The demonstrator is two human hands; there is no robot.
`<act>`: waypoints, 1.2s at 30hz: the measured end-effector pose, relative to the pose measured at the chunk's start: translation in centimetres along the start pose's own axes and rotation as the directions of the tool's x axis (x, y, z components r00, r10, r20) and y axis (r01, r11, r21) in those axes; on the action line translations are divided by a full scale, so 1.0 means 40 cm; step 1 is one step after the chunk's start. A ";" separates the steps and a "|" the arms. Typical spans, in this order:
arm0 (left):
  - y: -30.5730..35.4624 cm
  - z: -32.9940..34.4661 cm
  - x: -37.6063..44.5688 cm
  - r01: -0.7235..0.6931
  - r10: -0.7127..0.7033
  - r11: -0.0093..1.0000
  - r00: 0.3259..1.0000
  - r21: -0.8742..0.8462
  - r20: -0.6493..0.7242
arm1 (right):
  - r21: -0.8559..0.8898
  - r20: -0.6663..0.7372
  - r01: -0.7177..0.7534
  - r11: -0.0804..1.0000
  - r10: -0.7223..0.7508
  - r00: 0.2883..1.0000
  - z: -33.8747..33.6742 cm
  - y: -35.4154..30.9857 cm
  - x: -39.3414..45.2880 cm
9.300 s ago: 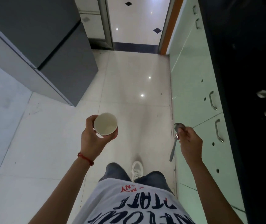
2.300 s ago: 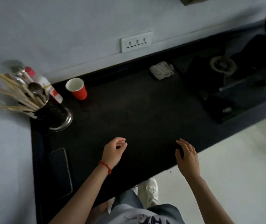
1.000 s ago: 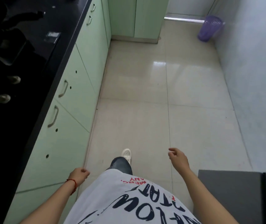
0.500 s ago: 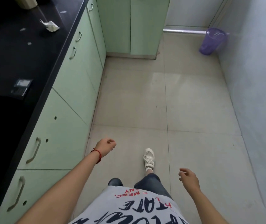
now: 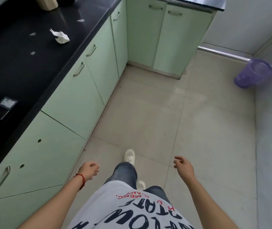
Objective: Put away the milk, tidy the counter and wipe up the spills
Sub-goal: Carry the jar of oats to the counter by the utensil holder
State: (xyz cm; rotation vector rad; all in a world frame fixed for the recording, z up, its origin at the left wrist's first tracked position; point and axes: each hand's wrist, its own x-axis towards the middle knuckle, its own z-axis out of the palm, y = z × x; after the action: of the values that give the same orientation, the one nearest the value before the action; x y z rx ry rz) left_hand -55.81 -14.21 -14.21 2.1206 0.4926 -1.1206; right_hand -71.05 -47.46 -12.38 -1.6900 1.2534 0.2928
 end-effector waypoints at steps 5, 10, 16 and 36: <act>0.111 -0.032 0.117 0.102 -0.111 0.986 0.992 -0.130 -0.061 | 0.022 0.033 0.076 0.997 -0.076 0.997 -0.007 -0.226 0.214; 0.354 -0.060 0.230 0.099 -0.116 0.972 0.991 -0.212 -0.072 | -0.011 0.062 0.084 0.996 -0.083 0.995 -0.021 -0.427 0.386; 0.750 -0.108 0.323 -0.114 0.110 0.976 0.993 -0.185 -0.032 | -0.087 0.077 0.089 0.992 -0.083 0.994 -0.052 -0.599 0.554; 1.130 -0.175 0.508 0.020 -0.207 0.799 0.948 -0.601 -0.243 | -0.329 0.363 0.420 0.846 -0.297 0.883 -0.003 -1.398 1.079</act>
State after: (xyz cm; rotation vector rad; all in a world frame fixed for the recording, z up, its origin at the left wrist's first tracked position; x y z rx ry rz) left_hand -13.32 -40.41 -10.66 1.7046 0.9873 -0.5828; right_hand -5.49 -73.72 -10.28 -2.0979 0.6502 0.5808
